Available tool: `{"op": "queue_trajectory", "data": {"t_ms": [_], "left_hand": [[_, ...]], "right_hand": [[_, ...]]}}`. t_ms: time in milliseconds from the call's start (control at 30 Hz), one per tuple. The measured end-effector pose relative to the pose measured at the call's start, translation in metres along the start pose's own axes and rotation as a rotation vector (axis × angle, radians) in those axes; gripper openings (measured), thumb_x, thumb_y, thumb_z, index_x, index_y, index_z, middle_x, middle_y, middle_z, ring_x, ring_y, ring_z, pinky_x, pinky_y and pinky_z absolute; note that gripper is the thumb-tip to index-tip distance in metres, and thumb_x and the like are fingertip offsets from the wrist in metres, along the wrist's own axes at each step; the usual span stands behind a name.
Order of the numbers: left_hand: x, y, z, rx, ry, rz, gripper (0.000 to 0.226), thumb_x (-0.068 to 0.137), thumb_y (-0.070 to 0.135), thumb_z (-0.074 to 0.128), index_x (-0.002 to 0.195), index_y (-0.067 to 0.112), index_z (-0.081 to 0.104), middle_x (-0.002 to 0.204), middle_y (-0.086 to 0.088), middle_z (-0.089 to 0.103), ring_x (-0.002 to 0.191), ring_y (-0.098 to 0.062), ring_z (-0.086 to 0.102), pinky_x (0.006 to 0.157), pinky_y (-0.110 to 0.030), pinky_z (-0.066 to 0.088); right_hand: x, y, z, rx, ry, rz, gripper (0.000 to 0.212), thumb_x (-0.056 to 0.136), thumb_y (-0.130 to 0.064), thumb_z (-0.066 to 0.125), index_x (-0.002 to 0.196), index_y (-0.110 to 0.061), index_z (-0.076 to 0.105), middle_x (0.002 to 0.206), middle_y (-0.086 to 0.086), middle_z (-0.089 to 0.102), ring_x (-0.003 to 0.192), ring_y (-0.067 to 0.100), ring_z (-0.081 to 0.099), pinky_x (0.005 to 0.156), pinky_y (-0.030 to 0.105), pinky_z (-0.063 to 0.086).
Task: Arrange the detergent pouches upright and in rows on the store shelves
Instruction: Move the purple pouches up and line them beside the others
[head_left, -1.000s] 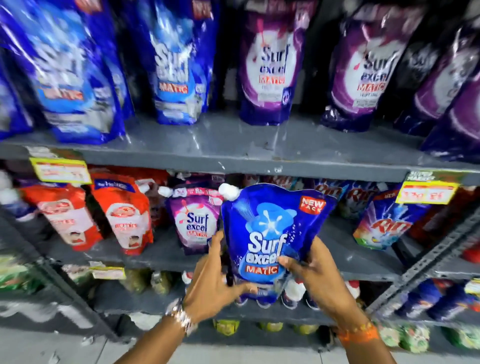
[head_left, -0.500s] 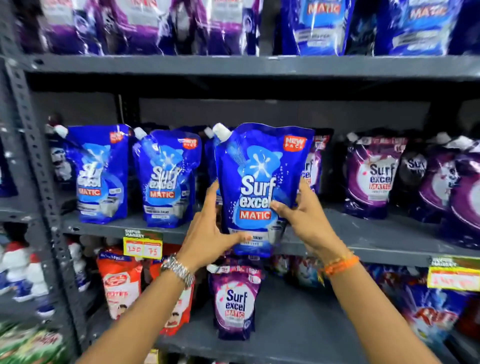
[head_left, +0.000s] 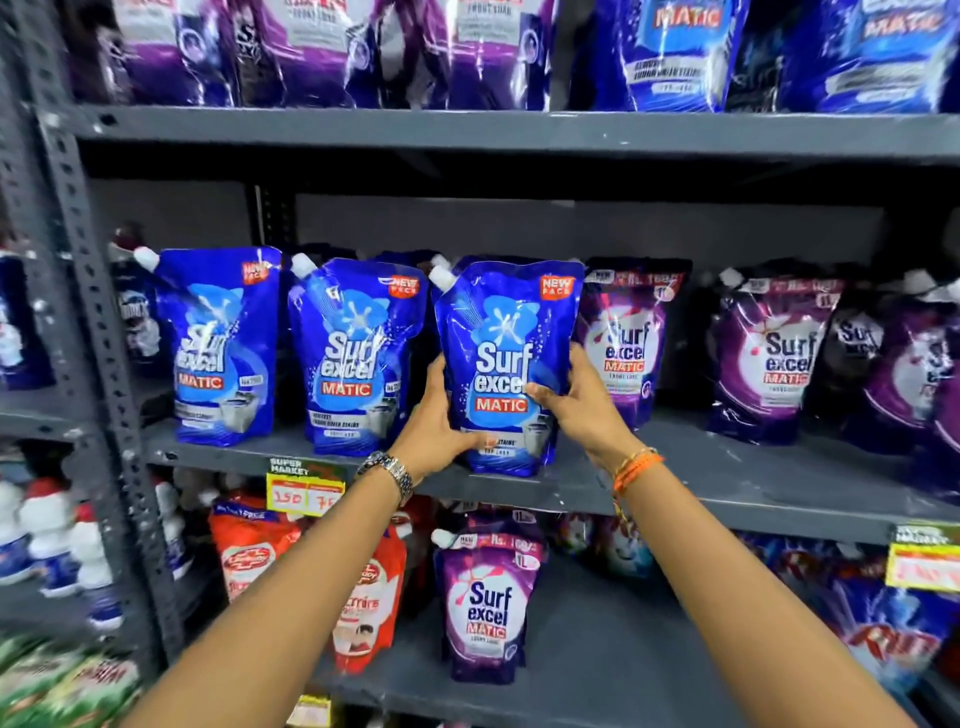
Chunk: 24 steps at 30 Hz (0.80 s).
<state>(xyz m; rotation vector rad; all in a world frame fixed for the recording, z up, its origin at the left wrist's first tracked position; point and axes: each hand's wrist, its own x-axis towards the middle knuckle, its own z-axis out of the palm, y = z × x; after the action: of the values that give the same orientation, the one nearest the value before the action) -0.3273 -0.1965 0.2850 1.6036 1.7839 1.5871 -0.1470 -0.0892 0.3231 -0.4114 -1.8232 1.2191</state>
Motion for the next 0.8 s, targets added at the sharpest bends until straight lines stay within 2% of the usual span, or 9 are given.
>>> {"op": "queue_trajectory", "data": {"t_ms": [133,233,300,367,433,533,633,733,800], "left_hand": [[-0.008,0.010,0.002,0.008,0.001,0.005,0.126,0.073,0.004,0.086,0.157,0.038,-0.002,0.156,0.000,0.040,0.139,-0.018,0.049,0.111,-0.053,0.046],[-0.043,0.012,0.004,0.038,0.181,0.013,0.121,0.066,0.028,0.091,0.153,0.044,0.009,0.146,0.000,0.052,0.131,-0.009,0.052,0.110,-0.033,0.046],[-0.080,0.003,0.007,-0.021,0.352,0.103,0.101,0.062,0.042,0.087,0.145,0.045,0.030,0.130,0.016,0.062,0.120,-0.001,0.061,0.101,-0.014,0.049],[-0.118,-0.023,0.019,-0.079,0.478,0.155,0.077,0.065,0.038,0.085,0.130,0.043,0.047,0.111,0.016,0.068,0.107,-0.006,0.068,0.091,-0.014,0.054],[-0.150,-0.057,0.040,-0.106,0.527,0.114,0.061,0.067,0.032,0.085,0.118,0.043,0.053,0.101,0.014,0.069,0.095,-0.009,0.070,0.086,-0.019,0.057],[-0.176,-0.114,0.076,-0.093,0.441,-0.046,0.070,0.063,0.016,0.090,0.112,0.046,0.051,0.099,0.014,0.066,0.092,-0.011,0.068,0.083,-0.016,0.055],[-0.185,-0.166,0.106,-0.054,0.282,-0.257,0.093,0.053,0.008,0.095,0.129,0.024,0.045,0.117,0.014,0.056,0.104,-0.011,0.063,0.086,-0.005,0.049],[-0.181,-0.201,0.120,0.059,0.120,-0.392,0.122,0.050,0.013,0.098,0.149,0.004,0.026,0.138,0.003,0.047,0.128,-0.016,0.049,0.111,-0.029,0.041],[-0.176,-0.217,0.124,0.035,0.048,-0.365,0.118,0.051,0.021,0.091,0.145,0.015,0.022,0.143,-0.004,0.048,0.132,-0.017,0.049,0.113,-0.034,0.039]], "right_hand": [[-0.009,-0.009,-0.001,-0.044,0.005,0.080,0.054,0.092,-0.013,0.068,0.137,-0.018,0.038,0.137,0.006,0.059,0.117,0.023,0.065,0.095,0.050,0.058],[-0.043,-0.011,-0.013,-0.174,0.134,0.023,0.061,0.092,-0.024,0.069,0.142,-0.024,0.035,0.136,-0.001,0.051,0.123,0.019,0.055,0.093,0.029,0.055],[-0.086,-0.003,-0.018,-0.174,0.343,-0.157,0.043,0.092,-0.026,0.069,0.128,-0.033,0.047,0.126,-0.011,0.058,0.115,0.010,0.059,0.084,0.014,0.052],[-0.134,0.021,-0.015,-0.102,0.478,-0.251,0.024,0.093,-0.030,0.066,0.113,-0.037,0.054,0.111,-0.012,0.066,0.099,0.004,0.065,0.078,0.014,0.054],[-0.173,0.061,-0.005,-0.058,0.489,-0.201,0.015,0.094,-0.036,0.064,0.107,-0.035,0.056,0.099,-0.008,0.068,0.083,0.003,0.065,0.071,0.019,0.055],[-0.199,0.125,0.012,-0.026,0.374,0.074,0.019,0.094,-0.032,0.064,0.107,-0.040,0.054,0.100,-0.009,0.065,0.086,0.008,0.063,0.075,0.030,0.057],[-0.194,0.184,0.022,-0.055,0.255,0.373,0.036,0.094,-0.017,0.066,0.120,-0.033,0.047,0.120,0.005,0.059,0.100,0.020,0.059,0.093,0.041,0.053],[-0.178,0.222,0.032,-0.087,0.108,0.505,0.055,0.096,-0.010,0.063,0.142,-0.010,0.035,0.132,0.007,0.050,0.118,0.019,0.050,0.103,0.035,0.047],[-0.168,0.239,0.039,-0.086,0.040,0.500,0.051,0.098,-0.009,0.059,0.143,-0.004,0.035,0.119,-0.012,0.053,0.116,0.009,0.052,0.102,0.026,0.049]]}}
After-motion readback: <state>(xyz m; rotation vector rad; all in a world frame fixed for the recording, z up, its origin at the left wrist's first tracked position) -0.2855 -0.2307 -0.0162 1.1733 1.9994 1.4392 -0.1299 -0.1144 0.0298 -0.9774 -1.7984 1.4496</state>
